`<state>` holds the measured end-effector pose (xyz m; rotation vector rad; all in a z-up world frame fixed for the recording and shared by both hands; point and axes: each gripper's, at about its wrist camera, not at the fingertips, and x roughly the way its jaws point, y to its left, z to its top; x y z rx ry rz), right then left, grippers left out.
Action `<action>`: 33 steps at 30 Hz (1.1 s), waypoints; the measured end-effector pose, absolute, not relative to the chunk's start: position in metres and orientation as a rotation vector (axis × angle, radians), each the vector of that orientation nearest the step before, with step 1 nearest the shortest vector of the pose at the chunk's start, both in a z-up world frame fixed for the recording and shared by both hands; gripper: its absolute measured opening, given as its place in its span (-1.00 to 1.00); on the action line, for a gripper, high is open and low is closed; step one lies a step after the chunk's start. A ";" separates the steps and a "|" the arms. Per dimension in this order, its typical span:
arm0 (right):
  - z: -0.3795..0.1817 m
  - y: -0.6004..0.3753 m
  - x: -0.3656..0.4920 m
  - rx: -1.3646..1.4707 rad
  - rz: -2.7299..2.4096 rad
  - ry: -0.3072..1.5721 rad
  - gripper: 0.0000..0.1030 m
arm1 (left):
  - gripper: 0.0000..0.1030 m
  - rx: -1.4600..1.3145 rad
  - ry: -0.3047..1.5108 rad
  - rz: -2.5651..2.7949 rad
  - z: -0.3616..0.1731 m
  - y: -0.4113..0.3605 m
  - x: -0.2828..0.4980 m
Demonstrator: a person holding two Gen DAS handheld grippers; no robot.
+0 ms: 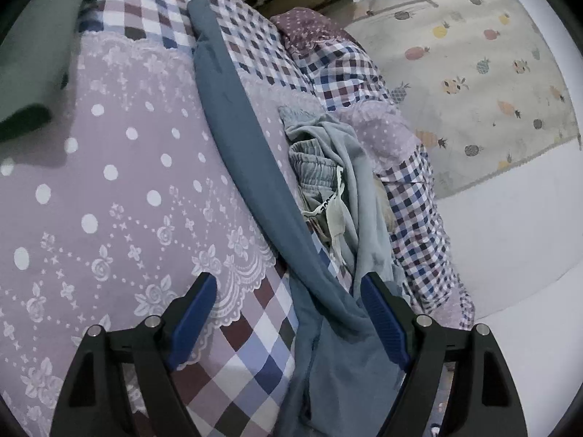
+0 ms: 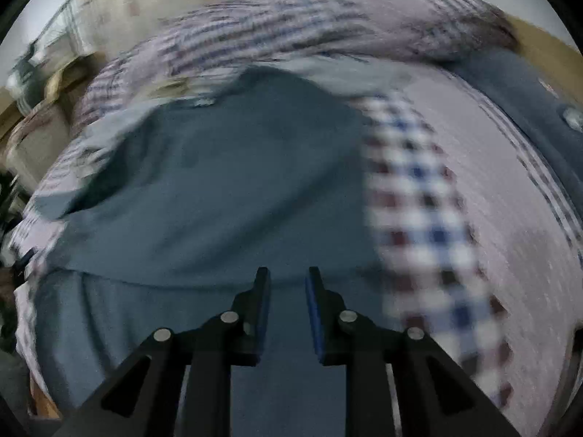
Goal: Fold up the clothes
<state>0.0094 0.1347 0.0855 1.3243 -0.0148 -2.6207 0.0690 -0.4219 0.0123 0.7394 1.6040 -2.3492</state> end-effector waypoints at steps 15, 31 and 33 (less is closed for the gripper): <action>0.081 -0.147 -0.081 1.132 -2.155 0.322 -0.20 | 0.62 0.774 1.611 -2.357 0.010 -0.430 0.057; 0.052 -0.409 -0.069 0.892 -1.846 0.661 -0.20 | 0.62 0.163 1.872 -2.063 0.008 -0.508 0.149; 0.045 -0.439 -0.066 0.853 -1.836 0.693 -0.21 | 0.62 0.093 1.876 -2.042 0.010 -0.517 0.163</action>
